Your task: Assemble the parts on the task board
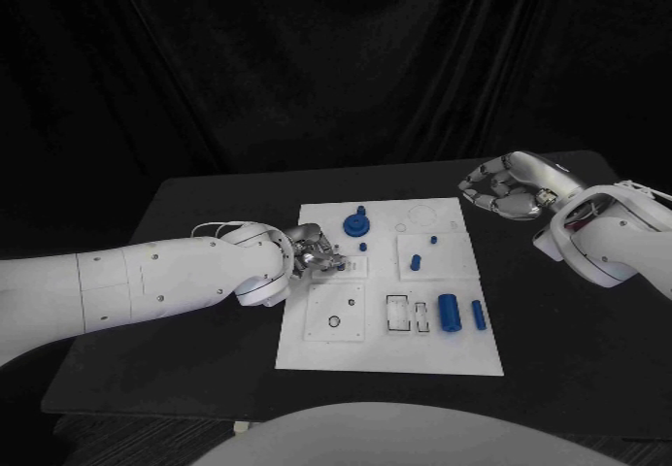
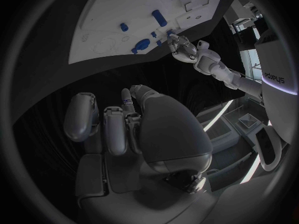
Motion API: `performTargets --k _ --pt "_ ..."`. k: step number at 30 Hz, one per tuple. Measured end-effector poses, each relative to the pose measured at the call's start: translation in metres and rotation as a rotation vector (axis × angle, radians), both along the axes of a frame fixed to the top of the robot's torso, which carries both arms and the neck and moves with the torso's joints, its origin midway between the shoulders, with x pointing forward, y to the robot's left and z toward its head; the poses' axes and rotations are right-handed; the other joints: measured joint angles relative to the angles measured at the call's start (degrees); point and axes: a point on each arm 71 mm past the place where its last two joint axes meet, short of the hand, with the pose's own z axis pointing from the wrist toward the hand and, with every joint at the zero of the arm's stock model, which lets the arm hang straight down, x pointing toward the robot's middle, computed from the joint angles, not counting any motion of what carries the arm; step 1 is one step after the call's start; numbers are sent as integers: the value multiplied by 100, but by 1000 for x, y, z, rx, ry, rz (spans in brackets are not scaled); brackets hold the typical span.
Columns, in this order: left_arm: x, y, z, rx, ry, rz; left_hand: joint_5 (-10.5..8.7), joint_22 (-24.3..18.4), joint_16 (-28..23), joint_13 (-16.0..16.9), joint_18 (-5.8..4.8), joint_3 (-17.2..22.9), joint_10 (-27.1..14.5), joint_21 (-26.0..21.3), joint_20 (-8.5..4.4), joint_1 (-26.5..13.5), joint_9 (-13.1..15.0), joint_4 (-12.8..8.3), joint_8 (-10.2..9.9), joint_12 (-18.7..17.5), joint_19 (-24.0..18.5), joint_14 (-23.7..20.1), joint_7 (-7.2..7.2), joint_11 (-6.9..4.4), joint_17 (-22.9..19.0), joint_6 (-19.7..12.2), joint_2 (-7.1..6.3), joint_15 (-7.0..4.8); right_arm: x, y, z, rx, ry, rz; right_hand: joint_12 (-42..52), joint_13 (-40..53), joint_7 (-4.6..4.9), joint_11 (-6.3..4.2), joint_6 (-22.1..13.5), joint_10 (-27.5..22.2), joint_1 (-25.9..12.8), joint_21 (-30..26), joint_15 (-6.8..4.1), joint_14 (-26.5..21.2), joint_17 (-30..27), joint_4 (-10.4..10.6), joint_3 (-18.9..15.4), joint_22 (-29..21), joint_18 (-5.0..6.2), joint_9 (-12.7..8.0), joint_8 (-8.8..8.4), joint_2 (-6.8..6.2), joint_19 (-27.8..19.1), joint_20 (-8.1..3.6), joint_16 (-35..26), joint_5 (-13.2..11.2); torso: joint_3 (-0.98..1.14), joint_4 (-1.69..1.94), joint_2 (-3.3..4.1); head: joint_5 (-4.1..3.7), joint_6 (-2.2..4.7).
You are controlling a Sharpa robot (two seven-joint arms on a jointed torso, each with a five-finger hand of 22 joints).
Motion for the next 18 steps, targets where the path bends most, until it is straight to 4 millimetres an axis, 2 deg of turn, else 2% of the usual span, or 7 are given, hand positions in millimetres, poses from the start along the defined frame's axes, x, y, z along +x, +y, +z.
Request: performTargets --k 18 --pt "0 2 -1 4 4 0 -113 0 0 0 0 0 -21 0 20 0 -3 0 -1 -22 -20 0 0 21 0 0 0 0 1 1 -1 -1 1 0 0 0 0 0 0 0 0 -45 0 0 0 -16 17 -1 0 0 0 0 0 0 0 0 1 0 -3 27 0"
